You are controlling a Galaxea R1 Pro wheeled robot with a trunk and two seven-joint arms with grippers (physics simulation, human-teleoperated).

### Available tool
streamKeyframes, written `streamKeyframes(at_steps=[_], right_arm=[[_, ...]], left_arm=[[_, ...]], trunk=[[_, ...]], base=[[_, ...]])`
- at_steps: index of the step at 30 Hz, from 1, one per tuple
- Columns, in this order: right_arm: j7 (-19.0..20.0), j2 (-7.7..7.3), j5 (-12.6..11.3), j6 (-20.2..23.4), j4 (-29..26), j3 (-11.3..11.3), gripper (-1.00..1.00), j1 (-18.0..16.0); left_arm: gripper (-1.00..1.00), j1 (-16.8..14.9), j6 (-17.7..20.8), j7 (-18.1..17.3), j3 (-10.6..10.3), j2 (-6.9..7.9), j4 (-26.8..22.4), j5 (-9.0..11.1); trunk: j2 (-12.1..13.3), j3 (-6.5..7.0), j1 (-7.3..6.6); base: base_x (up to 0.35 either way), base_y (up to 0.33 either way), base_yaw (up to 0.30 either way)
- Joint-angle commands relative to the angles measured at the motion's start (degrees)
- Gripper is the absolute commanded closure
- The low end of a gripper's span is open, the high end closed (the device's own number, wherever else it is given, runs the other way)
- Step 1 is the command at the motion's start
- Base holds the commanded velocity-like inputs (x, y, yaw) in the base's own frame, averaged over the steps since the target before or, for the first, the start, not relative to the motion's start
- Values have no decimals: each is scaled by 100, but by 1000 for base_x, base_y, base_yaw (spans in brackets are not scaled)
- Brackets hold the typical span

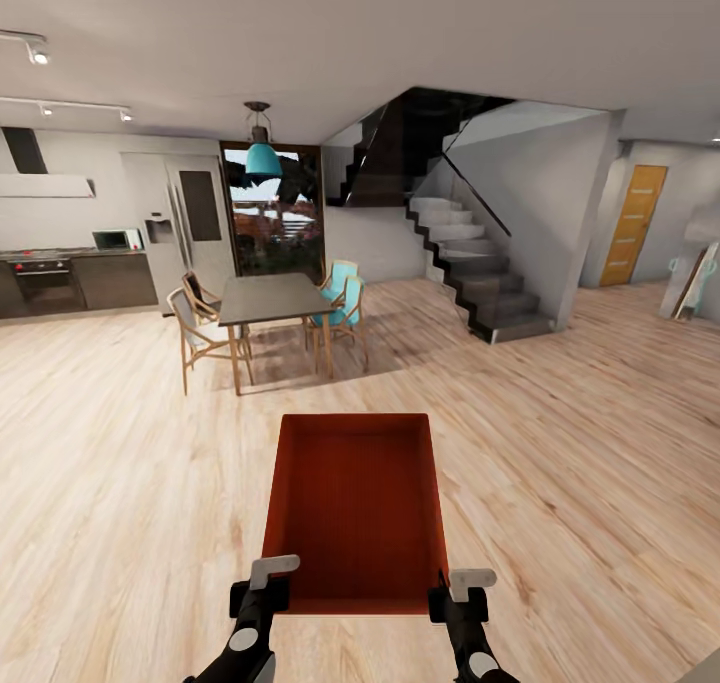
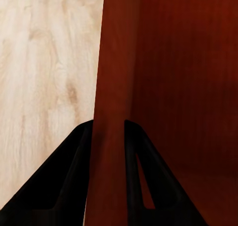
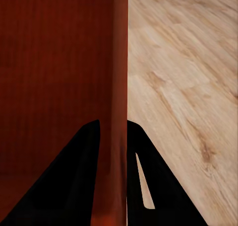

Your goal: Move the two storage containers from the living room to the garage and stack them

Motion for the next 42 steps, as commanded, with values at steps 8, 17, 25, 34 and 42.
streamKeyframes(at_steps=[8,17,25,34,42], right_arm=[[-114,0,-67,-67,-46,-33,100,-10],[-114,0,-67,-173,-46,-28,100,-10],[-114,0,-67,-217,-46,-25,100,-10],[-114,0,-67,-225,-46,-25,100,-10],[-114,0,-64,-226,-46,-18,100,-10]], left_arm=[[100,-4,366,42,-52,-1,19,117],[100,-4,366,42,-52,-1,19,117],[100,-4,366,44,-55,-1,19,117],[100,-4,365,42,-55,-1,19,117],[100,-4,363,42,-56,-1,19,117]], trunk=[[-9,-11,5],[-9,-11,5],[-9,-11,5],[-9,-11,5],[-9,-11,5]], base=[[321,0,0],[321,0,0],[321,0,0],[321,0,0],[321,0,-16]])
